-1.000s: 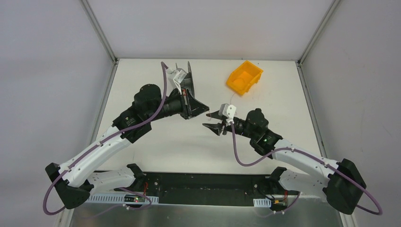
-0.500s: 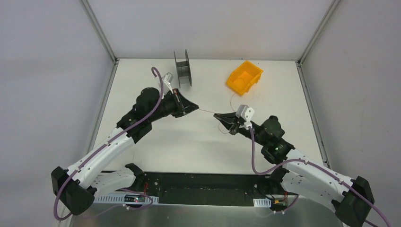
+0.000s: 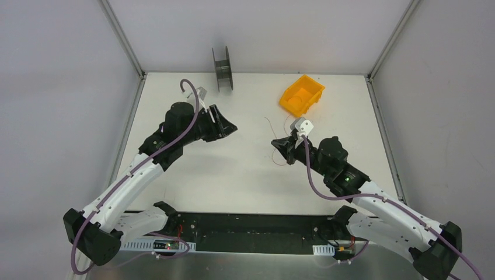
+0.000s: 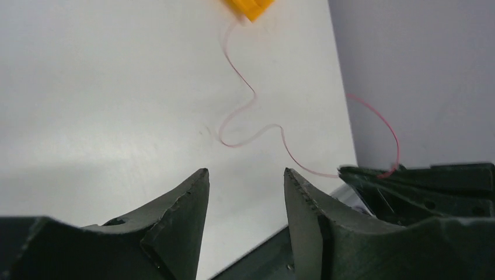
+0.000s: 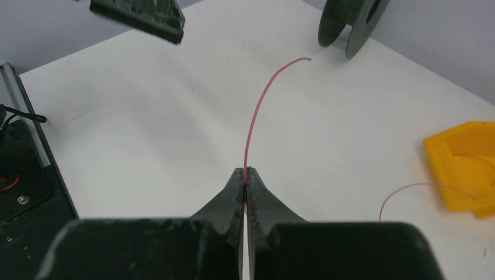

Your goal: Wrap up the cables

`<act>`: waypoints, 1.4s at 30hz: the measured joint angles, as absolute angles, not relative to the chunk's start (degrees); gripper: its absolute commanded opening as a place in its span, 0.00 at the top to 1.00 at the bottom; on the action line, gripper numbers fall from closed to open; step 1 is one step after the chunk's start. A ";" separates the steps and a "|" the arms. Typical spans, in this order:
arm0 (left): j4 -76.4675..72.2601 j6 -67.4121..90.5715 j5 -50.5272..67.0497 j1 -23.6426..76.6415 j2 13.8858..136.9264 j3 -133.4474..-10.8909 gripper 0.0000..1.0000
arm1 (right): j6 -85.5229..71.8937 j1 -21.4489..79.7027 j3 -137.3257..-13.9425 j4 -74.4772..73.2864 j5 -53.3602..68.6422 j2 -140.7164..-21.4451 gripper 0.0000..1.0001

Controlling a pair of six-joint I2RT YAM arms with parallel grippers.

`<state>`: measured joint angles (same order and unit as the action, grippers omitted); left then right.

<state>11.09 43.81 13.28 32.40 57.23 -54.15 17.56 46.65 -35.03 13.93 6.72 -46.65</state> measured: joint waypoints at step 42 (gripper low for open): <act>7.70 13.80 2.24 11.16 122.87 -103.00 1.00 | 7.97 46.48 -35.20 -3.31 6.48 -39.38 1.00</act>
